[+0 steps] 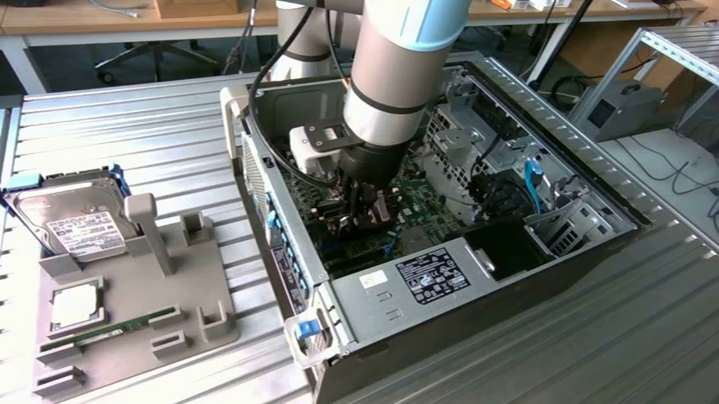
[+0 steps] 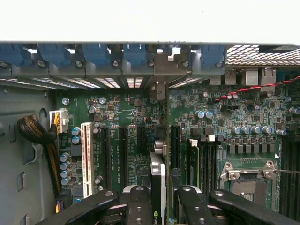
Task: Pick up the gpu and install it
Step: 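Insert the gpu into the slot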
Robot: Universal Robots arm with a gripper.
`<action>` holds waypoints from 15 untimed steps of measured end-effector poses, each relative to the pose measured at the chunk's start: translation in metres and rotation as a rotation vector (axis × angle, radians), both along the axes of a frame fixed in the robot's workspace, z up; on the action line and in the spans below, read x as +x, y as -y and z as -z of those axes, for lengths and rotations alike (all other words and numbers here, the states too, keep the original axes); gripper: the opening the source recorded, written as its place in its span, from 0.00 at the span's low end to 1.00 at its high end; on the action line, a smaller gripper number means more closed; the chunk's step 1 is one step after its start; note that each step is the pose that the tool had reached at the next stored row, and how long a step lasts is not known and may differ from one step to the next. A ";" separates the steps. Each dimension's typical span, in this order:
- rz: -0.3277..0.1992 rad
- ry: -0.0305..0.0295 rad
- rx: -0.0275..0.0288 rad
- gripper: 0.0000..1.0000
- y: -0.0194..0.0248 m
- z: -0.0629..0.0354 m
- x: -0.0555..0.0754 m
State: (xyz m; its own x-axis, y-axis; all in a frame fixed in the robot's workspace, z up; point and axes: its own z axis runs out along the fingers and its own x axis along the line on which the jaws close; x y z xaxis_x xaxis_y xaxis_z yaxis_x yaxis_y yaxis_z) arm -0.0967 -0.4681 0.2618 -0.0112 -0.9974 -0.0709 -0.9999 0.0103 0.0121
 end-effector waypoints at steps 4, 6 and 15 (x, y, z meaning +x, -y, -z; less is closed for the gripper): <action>0.000 0.0000 0.0000 0.27 0.0000 0.0000 0.000; 0.000 0.0000 0.0000 0.27 0.0000 0.0000 0.000; 0.000 0.0000 0.0000 0.27 0.0000 0.0000 0.000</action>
State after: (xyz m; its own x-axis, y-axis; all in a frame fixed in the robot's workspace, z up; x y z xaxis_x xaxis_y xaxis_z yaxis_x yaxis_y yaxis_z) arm -0.0967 -0.4681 0.2618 -0.0112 -0.9974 -0.0709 -0.9999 0.0103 0.0121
